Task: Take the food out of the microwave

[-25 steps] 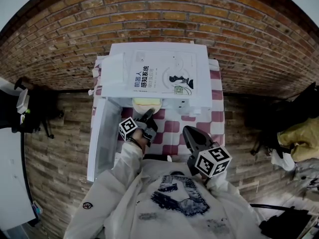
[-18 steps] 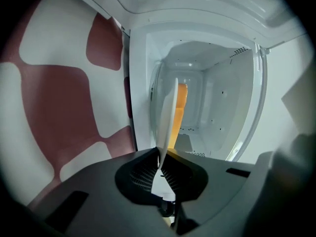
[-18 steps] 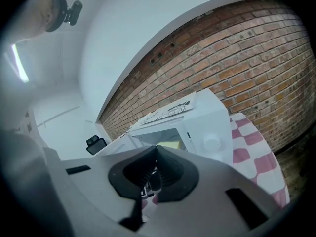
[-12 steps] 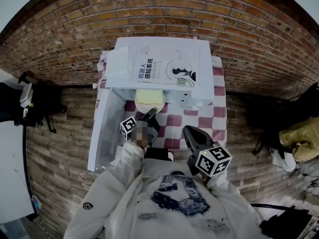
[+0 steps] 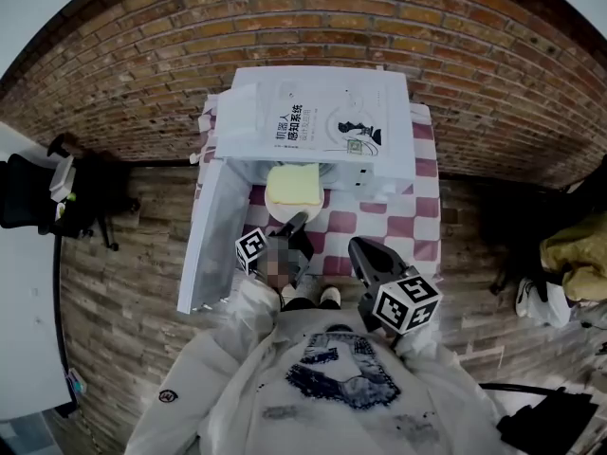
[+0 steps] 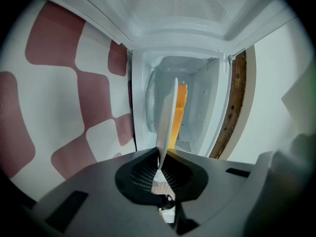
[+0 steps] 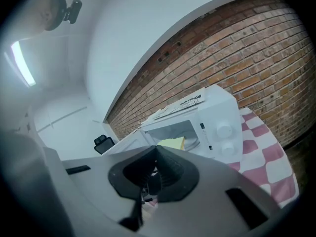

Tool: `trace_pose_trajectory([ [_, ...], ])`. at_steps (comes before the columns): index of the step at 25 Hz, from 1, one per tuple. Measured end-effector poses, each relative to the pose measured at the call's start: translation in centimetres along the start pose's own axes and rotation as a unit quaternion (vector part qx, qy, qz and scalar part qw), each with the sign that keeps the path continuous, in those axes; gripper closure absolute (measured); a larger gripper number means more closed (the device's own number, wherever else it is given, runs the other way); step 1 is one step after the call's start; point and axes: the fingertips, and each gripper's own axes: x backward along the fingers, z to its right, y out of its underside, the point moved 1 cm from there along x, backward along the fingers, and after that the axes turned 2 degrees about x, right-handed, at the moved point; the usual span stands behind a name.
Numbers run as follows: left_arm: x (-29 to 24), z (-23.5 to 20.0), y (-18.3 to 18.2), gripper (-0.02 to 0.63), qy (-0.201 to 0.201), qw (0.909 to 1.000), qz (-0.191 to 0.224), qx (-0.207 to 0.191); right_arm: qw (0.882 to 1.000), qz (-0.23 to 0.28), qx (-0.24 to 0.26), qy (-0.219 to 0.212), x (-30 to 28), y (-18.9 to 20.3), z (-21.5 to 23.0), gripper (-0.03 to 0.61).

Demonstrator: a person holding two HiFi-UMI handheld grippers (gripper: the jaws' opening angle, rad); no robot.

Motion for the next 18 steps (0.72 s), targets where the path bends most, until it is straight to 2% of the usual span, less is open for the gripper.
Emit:
trace_pose_trajectory([
  [18, 6.6, 4.8, 5.0, 0.592, 0.052, 0.9978, -0.040, 0.016, 1.000, 0.007, 0.003, 0.003, 1.9, 3.7, -6.6, 0.565],
])
